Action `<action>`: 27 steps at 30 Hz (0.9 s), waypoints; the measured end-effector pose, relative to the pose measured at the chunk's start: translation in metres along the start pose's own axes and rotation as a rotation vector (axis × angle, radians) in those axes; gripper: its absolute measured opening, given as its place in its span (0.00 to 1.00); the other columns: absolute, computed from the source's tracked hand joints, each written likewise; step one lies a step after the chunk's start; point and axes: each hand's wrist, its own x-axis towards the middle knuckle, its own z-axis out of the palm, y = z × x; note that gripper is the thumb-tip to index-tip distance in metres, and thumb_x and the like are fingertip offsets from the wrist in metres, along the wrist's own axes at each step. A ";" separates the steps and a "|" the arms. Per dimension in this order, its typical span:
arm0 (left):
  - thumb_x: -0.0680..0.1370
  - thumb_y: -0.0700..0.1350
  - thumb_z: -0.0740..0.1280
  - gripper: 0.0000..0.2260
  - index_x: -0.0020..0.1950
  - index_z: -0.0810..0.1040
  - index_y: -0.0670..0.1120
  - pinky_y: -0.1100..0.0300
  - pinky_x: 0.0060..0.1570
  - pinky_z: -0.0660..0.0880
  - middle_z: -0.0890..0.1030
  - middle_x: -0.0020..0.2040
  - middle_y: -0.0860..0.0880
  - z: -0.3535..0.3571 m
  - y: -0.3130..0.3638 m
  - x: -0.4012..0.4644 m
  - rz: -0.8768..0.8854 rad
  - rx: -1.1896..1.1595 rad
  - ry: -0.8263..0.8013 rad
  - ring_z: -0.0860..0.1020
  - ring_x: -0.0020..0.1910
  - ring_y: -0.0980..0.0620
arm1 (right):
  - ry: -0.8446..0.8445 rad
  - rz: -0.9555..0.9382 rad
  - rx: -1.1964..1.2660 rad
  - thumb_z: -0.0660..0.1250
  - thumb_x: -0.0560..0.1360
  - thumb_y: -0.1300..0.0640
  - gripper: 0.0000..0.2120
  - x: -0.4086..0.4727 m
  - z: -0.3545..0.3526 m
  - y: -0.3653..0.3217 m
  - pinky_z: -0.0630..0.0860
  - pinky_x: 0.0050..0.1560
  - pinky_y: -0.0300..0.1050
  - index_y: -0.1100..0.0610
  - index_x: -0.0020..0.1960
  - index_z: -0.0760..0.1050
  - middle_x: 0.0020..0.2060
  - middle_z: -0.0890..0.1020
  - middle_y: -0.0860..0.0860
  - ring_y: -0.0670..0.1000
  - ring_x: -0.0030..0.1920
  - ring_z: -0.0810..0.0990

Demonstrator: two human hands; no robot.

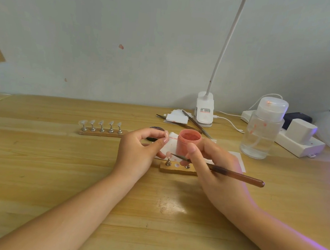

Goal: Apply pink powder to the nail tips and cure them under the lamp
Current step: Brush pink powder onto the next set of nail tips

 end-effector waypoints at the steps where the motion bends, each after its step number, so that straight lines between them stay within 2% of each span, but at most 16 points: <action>1: 0.70 0.38 0.72 0.09 0.36 0.80 0.52 0.70 0.30 0.73 0.81 0.38 0.56 0.001 0.000 0.000 -0.005 0.008 -0.012 0.78 0.24 0.55 | 0.001 -0.004 0.001 0.57 0.78 0.44 0.19 -0.001 0.000 0.001 0.73 0.45 0.49 0.56 0.37 0.75 0.33 0.82 0.46 0.48 0.40 0.79; 4: 0.71 0.36 0.71 0.10 0.35 0.80 0.51 0.69 0.29 0.73 0.81 0.41 0.56 0.001 0.000 0.000 -0.016 0.030 -0.042 0.78 0.23 0.55 | 0.033 -0.056 0.027 0.57 0.77 0.49 0.14 -0.002 -0.001 0.000 0.71 0.41 0.45 0.51 0.34 0.72 0.31 0.80 0.45 0.46 0.36 0.78; 9: 0.71 0.37 0.71 0.10 0.35 0.80 0.52 0.68 0.29 0.74 0.81 0.41 0.57 0.001 -0.001 0.000 -0.007 0.043 -0.055 0.78 0.23 0.54 | -0.017 -0.013 -0.025 0.56 0.76 0.48 0.17 0.001 0.000 0.002 0.73 0.45 0.49 0.57 0.37 0.76 0.34 0.81 0.49 0.49 0.40 0.78; 12: 0.71 0.36 0.71 0.10 0.35 0.80 0.51 0.66 0.30 0.75 0.81 0.41 0.57 0.001 -0.001 0.000 -0.015 0.050 -0.058 0.78 0.23 0.55 | -0.025 -0.079 0.031 0.58 0.77 0.53 0.14 -0.003 0.001 -0.001 0.70 0.40 0.32 0.51 0.34 0.73 0.31 0.80 0.48 0.41 0.36 0.78; 14: 0.71 0.37 0.71 0.10 0.35 0.80 0.51 0.67 0.30 0.75 0.81 0.39 0.56 0.001 0.000 0.000 -0.003 0.040 -0.052 0.77 0.23 0.57 | 0.026 -0.091 0.078 0.58 0.77 0.55 0.14 -0.003 -0.001 -0.001 0.68 0.38 0.29 0.49 0.34 0.72 0.29 0.79 0.47 0.38 0.33 0.77; 16: 0.70 0.38 0.72 0.09 0.36 0.80 0.52 0.68 0.30 0.72 0.81 0.36 0.57 0.000 0.002 -0.001 0.082 0.031 -0.042 0.76 0.25 0.60 | 0.085 -0.093 0.118 0.58 0.78 0.53 0.15 -0.003 -0.004 -0.001 0.69 0.38 0.31 0.53 0.34 0.73 0.30 0.80 0.47 0.39 0.35 0.77; 19: 0.70 0.39 0.72 0.06 0.37 0.82 0.50 0.69 0.31 0.67 0.81 0.37 0.57 0.001 0.006 -0.006 0.270 0.094 -0.098 0.73 0.29 0.59 | 0.211 -0.168 0.150 0.55 0.77 0.53 0.14 -0.003 -0.008 -0.003 0.69 0.41 0.27 0.51 0.37 0.75 0.36 0.79 0.38 0.38 0.39 0.77; 22: 0.69 0.37 0.72 0.04 0.39 0.83 0.45 0.72 0.31 0.63 0.80 0.40 0.52 0.003 0.006 -0.008 0.342 0.124 -0.158 0.72 0.30 0.56 | 0.245 -0.199 0.112 0.55 0.77 0.53 0.16 -0.004 -0.012 -0.001 0.70 0.43 0.35 0.51 0.38 0.77 0.39 0.79 0.35 0.41 0.41 0.78; 24: 0.69 0.38 0.72 0.03 0.39 0.83 0.46 0.71 0.31 0.63 0.80 0.39 0.50 0.003 0.007 -0.008 0.352 0.119 -0.169 0.71 0.31 0.57 | 0.225 -0.214 0.052 0.54 0.77 0.53 0.18 -0.004 -0.011 0.002 0.70 0.42 0.38 0.56 0.37 0.79 0.37 0.78 0.36 0.43 0.39 0.76; 27: 0.68 0.40 0.72 0.04 0.41 0.83 0.47 0.70 0.31 0.63 0.80 0.39 0.50 0.004 0.007 -0.009 0.360 0.123 -0.171 0.70 0.33 0.59 | 0.223 -0.229 0.011 0.55 0.77 0.53 0.17 -0.003 -0.010 0.004 0.72 0.43 0.41 0.56 0.38 0.80 0.37 0.80 0.39 0.46 0.40 0.78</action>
